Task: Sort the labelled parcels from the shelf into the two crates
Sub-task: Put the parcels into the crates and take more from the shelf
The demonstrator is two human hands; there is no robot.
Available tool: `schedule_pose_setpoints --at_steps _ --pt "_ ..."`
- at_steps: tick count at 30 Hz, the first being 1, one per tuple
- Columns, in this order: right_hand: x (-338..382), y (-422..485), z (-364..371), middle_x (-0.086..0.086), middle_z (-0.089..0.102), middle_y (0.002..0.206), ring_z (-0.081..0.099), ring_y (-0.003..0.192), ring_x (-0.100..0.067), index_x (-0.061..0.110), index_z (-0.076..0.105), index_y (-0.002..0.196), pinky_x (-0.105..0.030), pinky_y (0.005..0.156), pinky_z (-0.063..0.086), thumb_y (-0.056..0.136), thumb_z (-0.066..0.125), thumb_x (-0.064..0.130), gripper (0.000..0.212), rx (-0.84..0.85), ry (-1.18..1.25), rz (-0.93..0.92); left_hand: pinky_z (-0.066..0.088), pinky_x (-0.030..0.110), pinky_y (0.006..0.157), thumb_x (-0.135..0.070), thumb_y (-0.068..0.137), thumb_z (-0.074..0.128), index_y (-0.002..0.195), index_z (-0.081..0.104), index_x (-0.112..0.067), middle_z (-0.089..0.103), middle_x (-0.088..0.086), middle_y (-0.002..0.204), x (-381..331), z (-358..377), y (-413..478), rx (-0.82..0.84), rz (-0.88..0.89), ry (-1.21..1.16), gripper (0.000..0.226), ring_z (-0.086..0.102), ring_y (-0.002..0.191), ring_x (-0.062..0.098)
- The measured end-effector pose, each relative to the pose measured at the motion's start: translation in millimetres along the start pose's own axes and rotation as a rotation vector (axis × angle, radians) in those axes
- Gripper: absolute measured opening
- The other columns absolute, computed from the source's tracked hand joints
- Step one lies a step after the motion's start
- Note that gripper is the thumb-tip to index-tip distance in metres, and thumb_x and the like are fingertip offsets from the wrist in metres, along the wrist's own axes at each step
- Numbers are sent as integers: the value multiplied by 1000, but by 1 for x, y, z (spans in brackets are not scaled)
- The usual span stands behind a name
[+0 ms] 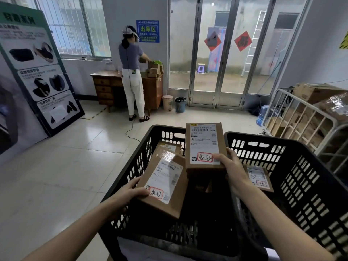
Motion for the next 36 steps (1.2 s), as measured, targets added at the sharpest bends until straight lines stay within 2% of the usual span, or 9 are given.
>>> schedule_pose_setpoints --at_steps 6,10,12,17,19,25,29,33,36 --pt "3 7 -2 -15 60 114 62 104 -34 28 41 122 -51 95 49 78 70 25 53 8 7 -13 51 18 58 -38 49 73 129 43 -26 66 11 108 -8 -4 1 144 -30 146 87 67 85 16" --pt "3 7 -2 -16 61 112 64 100 -32 26 40 123 -49 93 51 79 68 23 52 22 16 1 52 19 61 -29 61 71 122 47 -27 67 9 103 -17 -5 5 240 -49 210 66 69 82 14" --pt "0 8 -2 -16 61 113 63 102 -33 26 41 122 -49 93 51 80 68 24 51 35 17 24 54 22 65 -31 58 75 124 47 -28 65 12 109 -21 -7 14 283 -72 245 71 68 90 20" --pt "-14 10 7 -16 62 113 64 99 -29 22 38 130 -43 89 54 80 68 24 59 70 -19 78 53 40 91 -30 62 76 127 50 -33 62 14 118 -21 -5 47 397 -123 379 69 63 108 29" --pt "-20 11 10 -15 61 114 64 99 -29 23 37 132 -44 89 53 80 68 25 60 83 -42 97 51 43 95 -27 63 77 125 50 -35 62 12 119 -16 -3 59 433 -175 421 67 62 110 29" --pt "-39 14 17 -14 63 111 67 96 -29 25 35 132 -47 90 53 79 69 25 63 123 -113 154 51 36 95 -18 67 72 134 39 -32 55 2 122 -5 4 86 505 -273 518 75 56 114 21" --pt "-51 19 20 -14 65 109 69 93 -27 23 36 129 -43 87 55 80 69 21 59 132 -77 219 53 34 91 -13 70 69 134 41 -34 49 6 133 3 4 99 492 -307 529 72 54 118 23" --pt "-62 26 18 -14 66 110 68 95 -28 15 39 131 -44 88 55 81 68 20 59 110 -67 263 48 34 96 -9 78 65 135 44 -32 45 2 135 19 9 108 397 -339 644 65 48 121 21" --pt "-63 29 17 -14 67 109 69 94 -27 14 38 133 -41 84 56 81 68 21 60 105 -61 267 44 31 101 -11 80 66 139 41 -27 47 -1 138 22 18 114 344 -261 746 66 46 124 17"
Point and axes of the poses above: each hand's wrist, its own y-axis towards the middle knuckle, its own z-axis out of the palm, x = y × z, the point moved 2 cm from there along y, towards the middle knuckle
